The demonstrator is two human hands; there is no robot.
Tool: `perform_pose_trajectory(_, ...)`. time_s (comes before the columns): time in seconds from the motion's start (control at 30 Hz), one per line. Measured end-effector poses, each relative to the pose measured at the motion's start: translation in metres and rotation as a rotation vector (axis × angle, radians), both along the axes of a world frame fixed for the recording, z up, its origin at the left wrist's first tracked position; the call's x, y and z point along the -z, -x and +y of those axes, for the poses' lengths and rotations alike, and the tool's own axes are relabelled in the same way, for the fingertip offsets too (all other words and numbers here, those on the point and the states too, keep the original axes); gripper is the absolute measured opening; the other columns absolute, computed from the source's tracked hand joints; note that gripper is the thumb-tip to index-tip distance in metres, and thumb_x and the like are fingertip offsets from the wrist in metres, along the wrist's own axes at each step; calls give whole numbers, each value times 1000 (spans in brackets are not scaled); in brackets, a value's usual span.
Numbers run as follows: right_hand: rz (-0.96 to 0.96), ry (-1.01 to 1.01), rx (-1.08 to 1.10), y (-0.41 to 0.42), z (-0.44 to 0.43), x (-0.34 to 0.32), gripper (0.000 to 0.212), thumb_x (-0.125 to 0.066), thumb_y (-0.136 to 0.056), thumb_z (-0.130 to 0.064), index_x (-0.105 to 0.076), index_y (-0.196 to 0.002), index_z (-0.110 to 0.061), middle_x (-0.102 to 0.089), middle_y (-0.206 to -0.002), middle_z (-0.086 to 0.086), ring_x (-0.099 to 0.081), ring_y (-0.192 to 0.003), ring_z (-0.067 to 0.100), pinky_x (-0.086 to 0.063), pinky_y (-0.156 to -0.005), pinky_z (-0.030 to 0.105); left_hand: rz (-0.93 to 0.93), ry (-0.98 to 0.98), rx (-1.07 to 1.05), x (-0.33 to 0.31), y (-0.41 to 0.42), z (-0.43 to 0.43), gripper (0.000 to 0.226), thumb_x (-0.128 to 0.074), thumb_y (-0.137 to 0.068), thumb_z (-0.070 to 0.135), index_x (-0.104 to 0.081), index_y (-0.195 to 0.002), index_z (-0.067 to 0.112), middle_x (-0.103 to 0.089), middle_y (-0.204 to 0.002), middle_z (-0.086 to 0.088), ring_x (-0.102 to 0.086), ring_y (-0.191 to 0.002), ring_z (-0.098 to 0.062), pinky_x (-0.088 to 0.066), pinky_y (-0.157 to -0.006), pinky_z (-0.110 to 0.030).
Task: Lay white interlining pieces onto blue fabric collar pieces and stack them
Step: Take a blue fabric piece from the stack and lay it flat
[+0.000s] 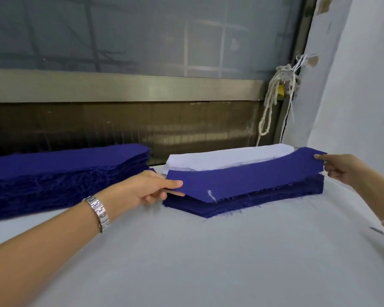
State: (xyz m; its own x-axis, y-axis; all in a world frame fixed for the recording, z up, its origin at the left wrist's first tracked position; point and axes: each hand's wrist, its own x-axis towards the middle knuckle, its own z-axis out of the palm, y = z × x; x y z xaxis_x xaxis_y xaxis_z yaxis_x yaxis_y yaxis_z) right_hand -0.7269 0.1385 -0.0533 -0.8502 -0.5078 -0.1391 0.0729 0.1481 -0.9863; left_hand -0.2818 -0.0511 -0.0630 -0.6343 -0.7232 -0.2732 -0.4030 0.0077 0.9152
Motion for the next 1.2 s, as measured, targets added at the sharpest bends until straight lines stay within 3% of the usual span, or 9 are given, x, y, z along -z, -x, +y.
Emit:
perform_pose_trajectory(0.1,36,-27,40,3,-2,5,46,-67,-93,-3,-35,-66,-22,-30,-35,-9,-23,-26,4,-17,-28,15,22,-50,-14,9,4,0,26,-77,-85,27,-75,-105,11,-79,-95,-3,-41,-39,-3,-23,-32,-12)
perform_pose_trajectory(0.23,73,-82,77,3,-4,14,41,-71,-90,-4,-41,-65,-16,-39,-54,2,-29,-23,4,-24,-27,14,37,-77,-10,17,6,-2,23,-78,-84,27,-75,-99,10,-79,-94,-5,-39,-37,-3,-23,-32,-11)
perform_pose_trajectory(0.47,126,-131,56,6,-7,24,40,-72,-89,0,-42,-65,-14,-35,-63,3,-29,-28,7,-20,-28,15,-32,-21,-43,26,3,-5,32,-81,-79,34,-70,-91,6,-79,-86,-6,-35,-36,-4,-26,-32,-13)
perform_pose_trajectory(0.53,148,-172,59,7,-7,27,39,-73,-88,-1,-43,-65,-13,-37,-63,4,-31,-37,14,-21,-29,14,-47,-8,-51,27,3,-6,36,-81,-78,36,-70,-94,5,-79,-86,-5,-34,-36,-4,-26,-33,-13)
perform_pose_trajectory(0.67,196,-222,51,9,-5,32,40,-75,-86,-4,-44,-61,-10,-39,-61,7,-29,-28,12,-22,-30,13,-59,-27,-51,27,2,-6,36,-79,-80,34,-69,-99,4,-79,-88,-6,-35,-36,-3,-26,-32,-13)
perform_pose_trajectory(0.77,259,-234,49,7,-5,34,43,-73,-88,-4,-43,-58,-8,-39,-61,7,-29,-46,21,-28,-31,18,-61,-77,-19,23,0,-7,35,-75,-86,28,-67,-106,-1,-79,-91,-8,-37,-33,-4,-25,-30,-13)
perform_pose_trajectory(0.83,313,-242,43,5,-6,36,44,-71,-91,-4,-43,-56,-7,-39,-60,7,-29,-51,23,-32,-43,25,-62,-111,-6,21,-2,-8,32,-72,-89,24,-66,-105,-2,-79,-92,-9,-35,-31,-5,-25,-29,-13)
perform_pose_trajectory(0.9,362,-257,43,6,-7,38,44,-69,-92,-5,-44,-56,-6,-40,-60,8,-30,-52,24,-30,-52,27,-64,-118,-11,20,-4,-8,31,-72,-89,22,-65,-106,-3,-78,-93,-9,-35,-31,-5,-25,-29,-13)
perform_pose_trajectory(1.2,471,-340,80,16,-8,41,46,-66,-93,-4,-40,-55,-7,-41,-58,8,-36,-51,25,-36,-53,29,-51,-118,-41,23,-6,-11,30,-76,-86,22,-68,-104,0,-79,-92,-8,-36,-35,-3,-25,-30,-13)
